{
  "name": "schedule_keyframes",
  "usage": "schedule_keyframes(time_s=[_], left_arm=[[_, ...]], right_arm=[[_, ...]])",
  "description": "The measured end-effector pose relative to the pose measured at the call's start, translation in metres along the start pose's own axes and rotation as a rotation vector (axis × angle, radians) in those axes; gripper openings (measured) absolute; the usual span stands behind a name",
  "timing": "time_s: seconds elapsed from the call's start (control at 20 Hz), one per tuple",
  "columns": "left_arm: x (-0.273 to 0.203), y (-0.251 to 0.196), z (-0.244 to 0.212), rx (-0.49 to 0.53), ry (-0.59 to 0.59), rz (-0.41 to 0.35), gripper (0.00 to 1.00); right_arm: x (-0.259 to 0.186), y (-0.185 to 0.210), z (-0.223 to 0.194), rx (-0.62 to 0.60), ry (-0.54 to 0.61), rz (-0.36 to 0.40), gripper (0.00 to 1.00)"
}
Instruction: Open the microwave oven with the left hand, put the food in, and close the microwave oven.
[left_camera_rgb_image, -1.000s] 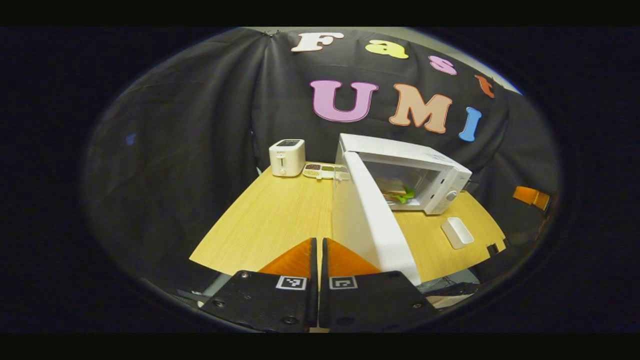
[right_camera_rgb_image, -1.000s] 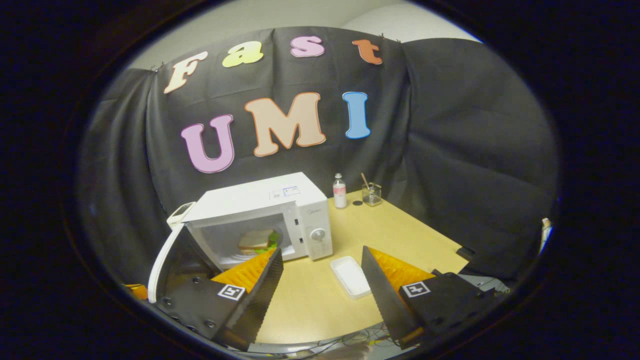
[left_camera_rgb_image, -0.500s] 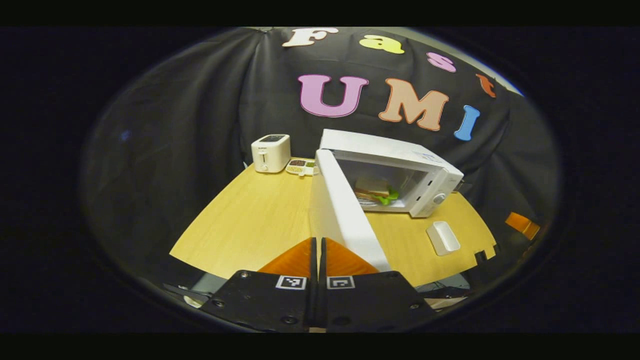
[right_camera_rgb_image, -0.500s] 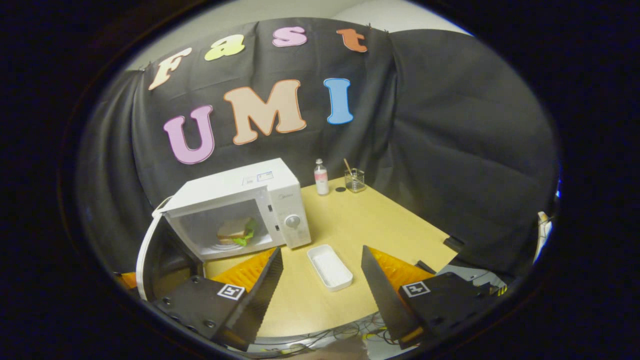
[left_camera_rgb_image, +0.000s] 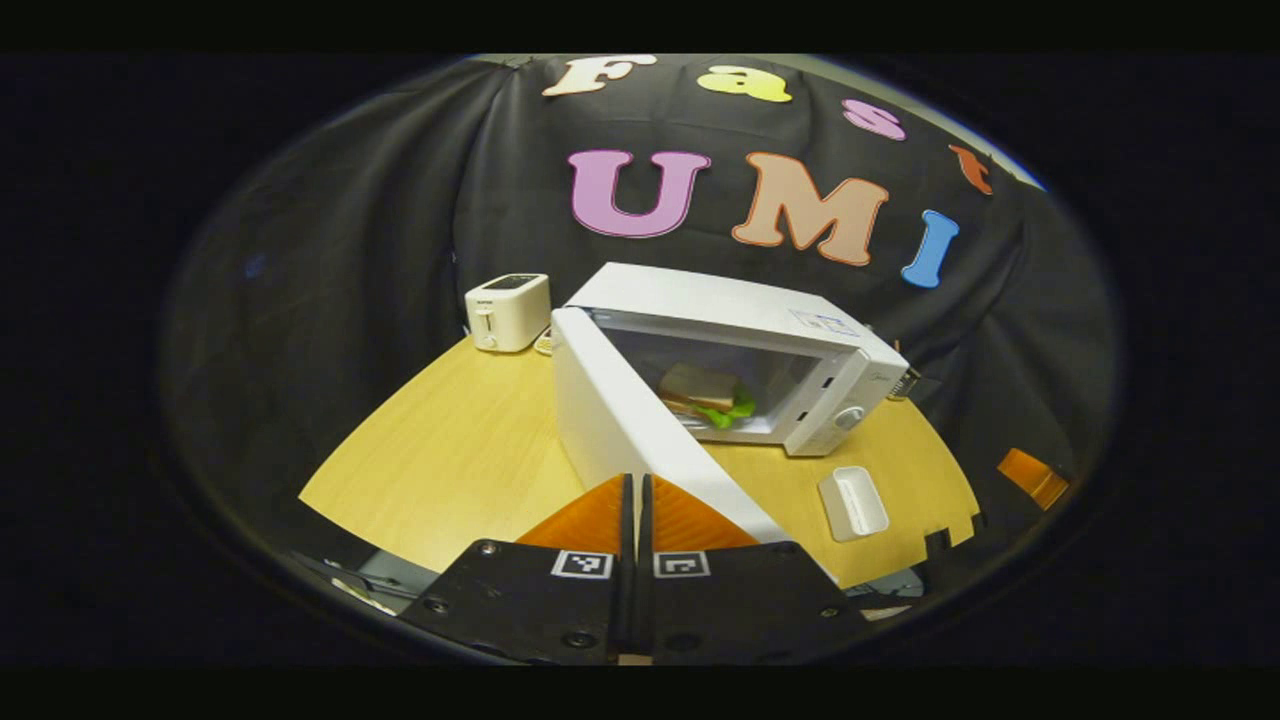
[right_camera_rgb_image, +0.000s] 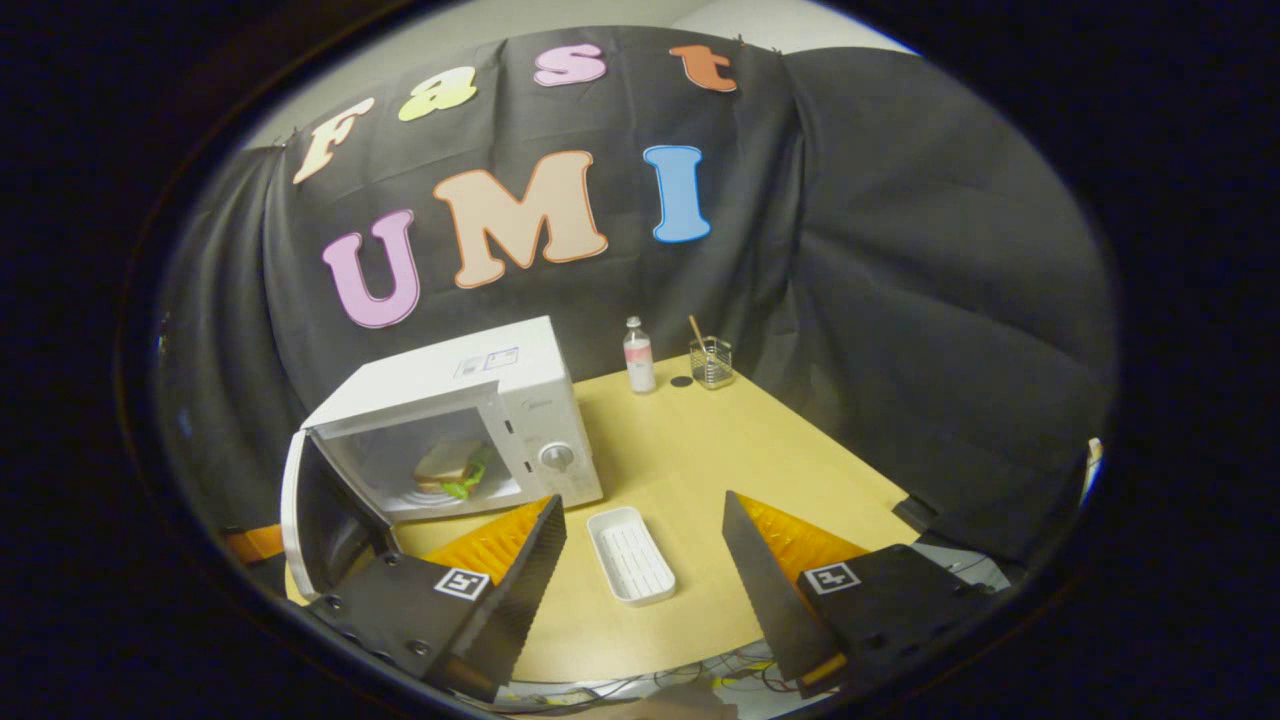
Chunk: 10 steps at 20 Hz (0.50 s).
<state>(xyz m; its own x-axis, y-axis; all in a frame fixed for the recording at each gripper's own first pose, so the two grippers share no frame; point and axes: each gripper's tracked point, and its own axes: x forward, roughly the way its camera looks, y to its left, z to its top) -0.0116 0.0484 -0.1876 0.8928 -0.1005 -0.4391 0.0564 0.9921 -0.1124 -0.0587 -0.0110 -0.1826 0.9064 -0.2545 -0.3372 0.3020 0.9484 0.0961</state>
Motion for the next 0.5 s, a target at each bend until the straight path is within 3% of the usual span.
schedule_keyframes(time_s=[0.05, 0.15, 0.2, 0.4, 0.5], left_arm=[[0.003, -0.008, 0.001, -0.002, -0.008, -0.005, 0.01], [0.008, -0.023, 0.004, 0.007, -0.025, -0.005, 0.01], [0.01, -0.03, 0.006, 0.013, -0.032, -0.006, 0.01], [0.02, -0.057, 0.011, 0.033, -0.065, -0.014, 0.01], [0.027, -0.069, 0.01, 0.042, -0.067, -0.025, 0.01]], right_arm=[[0.004, -0.004, 0.002, -0.001, 0.0, 0.005, 0.92], [0.012, -0.011, 0.008, 0.001, -0.006, 0.019, 0.92], [0.016, -0.013, 0.012, 0.006, -0.012, 0.027, 0.98], [0.031, -0.023, 0.026, 0.005, -0.042, 0.053, 0.97], [0.039, -0.023, 0.03, -0.01, -0.047, 0.076, 0.92]])
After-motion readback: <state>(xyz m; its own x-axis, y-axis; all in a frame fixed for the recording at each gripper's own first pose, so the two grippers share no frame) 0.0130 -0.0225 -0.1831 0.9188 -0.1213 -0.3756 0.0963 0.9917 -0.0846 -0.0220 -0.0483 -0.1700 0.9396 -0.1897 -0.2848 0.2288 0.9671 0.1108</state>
